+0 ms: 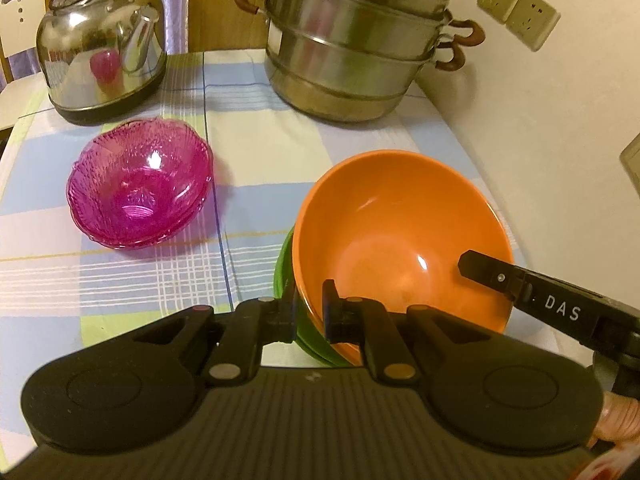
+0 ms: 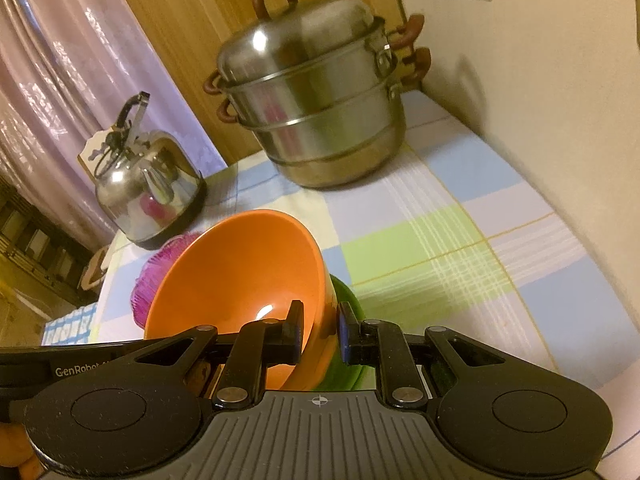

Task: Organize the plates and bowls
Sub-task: 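Lift the orange bowl with both grippers and carry it toward the green bowls, then lower the orange bowl into the green bowls and open both grippers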

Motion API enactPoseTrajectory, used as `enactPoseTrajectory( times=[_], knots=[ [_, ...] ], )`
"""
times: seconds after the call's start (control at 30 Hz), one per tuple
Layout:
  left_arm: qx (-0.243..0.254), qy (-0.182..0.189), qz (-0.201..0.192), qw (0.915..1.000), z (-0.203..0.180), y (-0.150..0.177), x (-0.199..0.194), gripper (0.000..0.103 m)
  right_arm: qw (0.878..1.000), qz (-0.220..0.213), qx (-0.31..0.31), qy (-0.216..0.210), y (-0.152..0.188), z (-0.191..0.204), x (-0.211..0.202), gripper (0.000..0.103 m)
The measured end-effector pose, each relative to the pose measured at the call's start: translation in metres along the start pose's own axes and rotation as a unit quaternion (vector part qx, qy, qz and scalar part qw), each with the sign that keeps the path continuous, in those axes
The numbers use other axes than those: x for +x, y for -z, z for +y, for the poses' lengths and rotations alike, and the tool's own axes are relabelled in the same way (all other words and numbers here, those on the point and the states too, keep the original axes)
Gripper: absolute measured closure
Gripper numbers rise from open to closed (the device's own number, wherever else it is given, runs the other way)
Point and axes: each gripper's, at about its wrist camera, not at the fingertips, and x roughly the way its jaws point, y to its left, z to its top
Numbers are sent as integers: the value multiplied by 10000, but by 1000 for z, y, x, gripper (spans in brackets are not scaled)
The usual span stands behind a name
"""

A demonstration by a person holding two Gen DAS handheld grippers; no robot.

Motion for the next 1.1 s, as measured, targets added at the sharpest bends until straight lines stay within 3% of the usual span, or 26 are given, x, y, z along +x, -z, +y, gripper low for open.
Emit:
enactPoseTrajectory(
  times=[0.3,0.93,1.0,1.07,1.1],
  knots=[
    [142,-127,69,9998,0,4,26,93,9998,175,41,50,8,-11,30,86],
    [221,-152,46,9996,0,7,32,91,9995,237,-113,184,13,-13,43,85],
    [192,-120,-28,9997,0,7,29,83,9997,188,-75,157,13,-15,43,81],
    [187,-118,-133,9997,0,7,25,75,9999,108,-27,79,12,-17,40,67],
    [179,-121,-197,9996,0,7,23,75,9999,20,-51,98,12,-16,37,50]
  ],
)
